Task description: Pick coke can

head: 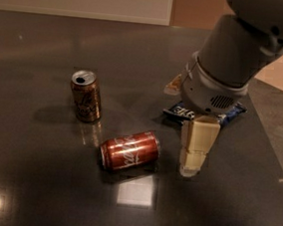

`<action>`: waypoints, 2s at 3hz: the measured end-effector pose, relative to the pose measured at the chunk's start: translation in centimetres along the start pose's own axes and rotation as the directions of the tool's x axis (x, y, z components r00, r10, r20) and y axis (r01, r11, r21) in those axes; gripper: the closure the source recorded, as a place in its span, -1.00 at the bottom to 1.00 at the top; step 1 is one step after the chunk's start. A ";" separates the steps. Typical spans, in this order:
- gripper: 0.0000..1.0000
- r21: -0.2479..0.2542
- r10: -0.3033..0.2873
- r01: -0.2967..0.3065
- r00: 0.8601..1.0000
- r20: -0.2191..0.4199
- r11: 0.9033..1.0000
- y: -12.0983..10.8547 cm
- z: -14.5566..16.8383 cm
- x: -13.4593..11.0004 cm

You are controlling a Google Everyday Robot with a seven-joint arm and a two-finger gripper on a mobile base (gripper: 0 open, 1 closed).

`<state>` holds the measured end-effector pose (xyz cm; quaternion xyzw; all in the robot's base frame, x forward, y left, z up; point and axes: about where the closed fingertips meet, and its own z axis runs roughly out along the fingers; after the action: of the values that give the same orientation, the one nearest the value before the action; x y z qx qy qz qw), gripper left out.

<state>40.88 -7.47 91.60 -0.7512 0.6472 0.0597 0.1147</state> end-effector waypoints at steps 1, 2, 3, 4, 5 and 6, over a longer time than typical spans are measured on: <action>-1.00 -0.030 -0.059 0.058 0.998 -0.011 0.998 -0.1 2.7 -2.2; -1.00 -0.044 -0.082 0.080 0.996 -0.032 0.996 -0.3 4.8 -3.8; -1.00 -0.054 -0.088 0.085 0.995 -0.056 0.995 -0.4 6.5 -4.9; -1.00 -0.058 -0.093 0.088 0.993 -0.078 0.994 -0.4 7.7 -5.3; -0.65 -0.062 -0.100 0.094 0.990 -0.099 0.994 -0.3 8.5 -5.0; -0.17 -0.073 -0.110 0.102 0.988 -0.110 0.992 -0.1 8.7 -4.6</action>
Offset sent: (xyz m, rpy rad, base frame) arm 0.0015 0.0711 -0.0605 -0.0805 0.0326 0.1028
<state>40.81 -0.84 84.31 -0.7902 0.6094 0.0322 0.0555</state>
